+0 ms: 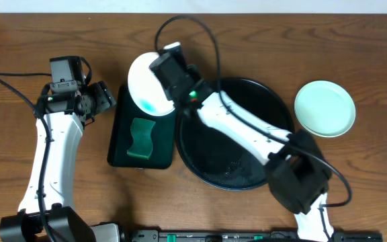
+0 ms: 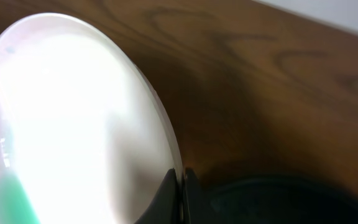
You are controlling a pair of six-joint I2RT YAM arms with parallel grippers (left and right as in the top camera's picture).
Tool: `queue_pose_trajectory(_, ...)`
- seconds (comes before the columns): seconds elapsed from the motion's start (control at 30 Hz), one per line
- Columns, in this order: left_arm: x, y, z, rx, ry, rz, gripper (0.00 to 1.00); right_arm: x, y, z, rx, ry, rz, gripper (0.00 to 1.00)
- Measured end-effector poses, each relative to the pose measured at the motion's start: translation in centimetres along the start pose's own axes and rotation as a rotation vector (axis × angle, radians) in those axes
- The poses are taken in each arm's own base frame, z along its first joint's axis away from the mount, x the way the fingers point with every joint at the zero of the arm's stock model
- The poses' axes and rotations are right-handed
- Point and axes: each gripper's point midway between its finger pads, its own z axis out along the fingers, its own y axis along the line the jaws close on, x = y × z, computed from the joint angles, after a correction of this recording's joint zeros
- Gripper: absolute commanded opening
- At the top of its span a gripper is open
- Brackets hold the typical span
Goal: Clean dirty plates on tray and stack at the side
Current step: 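Swing the white plate back right over the black tray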
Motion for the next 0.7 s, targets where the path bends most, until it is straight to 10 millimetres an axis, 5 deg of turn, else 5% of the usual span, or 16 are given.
queue_pose_trajectory(0.3, 0.0, 0.0, 0.0, 0.000, 0.000, 0.000, 0.80, 2.3, -2.4, 0.5, -0.146, 0.201, 0.218, 0.01)
queue_pose_trajectory(0.7, 0.0, 0.0, 0.0, 0.000, 0.000, 0.000, 0.80, 8.3, -3.0, -1.5, -0.191, 0.536, 0.409, 0.01)
